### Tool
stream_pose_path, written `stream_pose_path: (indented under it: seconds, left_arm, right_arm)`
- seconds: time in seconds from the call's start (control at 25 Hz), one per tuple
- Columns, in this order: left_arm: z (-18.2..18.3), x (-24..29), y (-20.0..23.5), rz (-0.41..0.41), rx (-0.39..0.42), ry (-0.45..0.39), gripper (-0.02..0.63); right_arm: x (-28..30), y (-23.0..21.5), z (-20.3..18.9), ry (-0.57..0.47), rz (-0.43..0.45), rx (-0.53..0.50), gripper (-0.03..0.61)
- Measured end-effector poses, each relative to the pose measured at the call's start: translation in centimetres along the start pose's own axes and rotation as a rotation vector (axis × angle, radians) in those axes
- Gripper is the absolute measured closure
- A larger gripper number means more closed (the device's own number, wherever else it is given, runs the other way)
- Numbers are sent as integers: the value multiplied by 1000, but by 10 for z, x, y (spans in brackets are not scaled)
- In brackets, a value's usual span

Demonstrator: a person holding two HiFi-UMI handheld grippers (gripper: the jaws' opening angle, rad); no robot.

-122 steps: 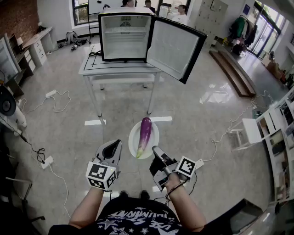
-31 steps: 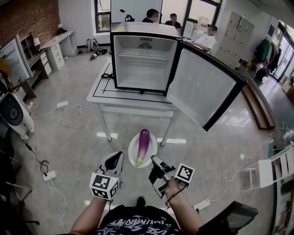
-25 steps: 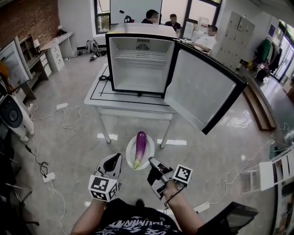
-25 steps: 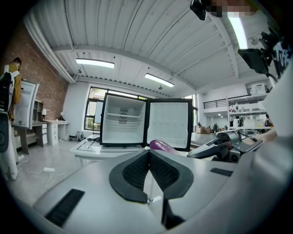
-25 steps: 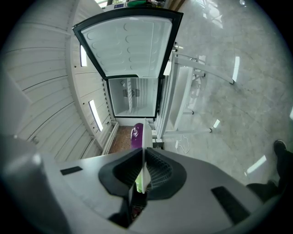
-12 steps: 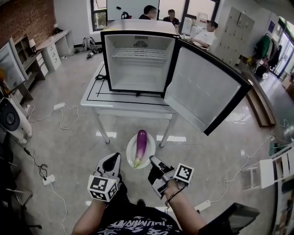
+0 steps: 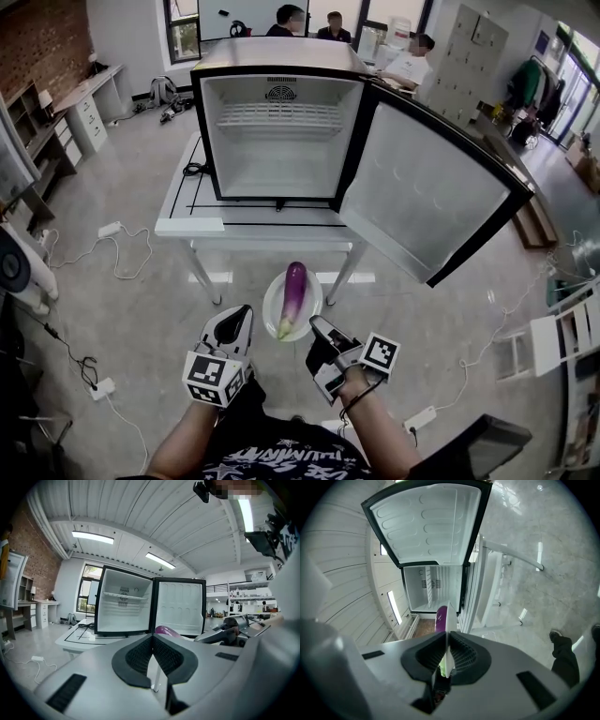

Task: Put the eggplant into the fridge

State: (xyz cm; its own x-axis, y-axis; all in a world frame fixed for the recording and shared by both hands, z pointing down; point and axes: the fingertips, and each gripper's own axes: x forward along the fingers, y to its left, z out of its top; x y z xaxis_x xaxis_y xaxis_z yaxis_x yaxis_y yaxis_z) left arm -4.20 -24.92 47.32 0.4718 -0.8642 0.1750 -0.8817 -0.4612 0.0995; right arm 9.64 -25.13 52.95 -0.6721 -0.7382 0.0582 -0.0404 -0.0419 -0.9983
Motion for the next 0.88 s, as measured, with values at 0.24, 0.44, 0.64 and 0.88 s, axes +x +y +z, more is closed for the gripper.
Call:
stream_pose_path:
  seconds: [0.24, 0.44, 0.64, 0.88]
  left_arm:
    - [11, 43, 44, -37, -3, -3, 604]
    - [26, 70, 76, -54, -8, -13, 604]
    - [34, 87, 102, -82, -7, -9, 604]
    - [38, 103, 137, -118, -23, -2, 604]
  right_arm:
    - [49, 4, 24, -36, -12, -8, 551]
    - [89, 15, 38, -54, -7, -19, 551]
    - [123, 18, 46, -75, -17, -16, 551]
    - [160, 24, 44, -101, -29, -23, 551]
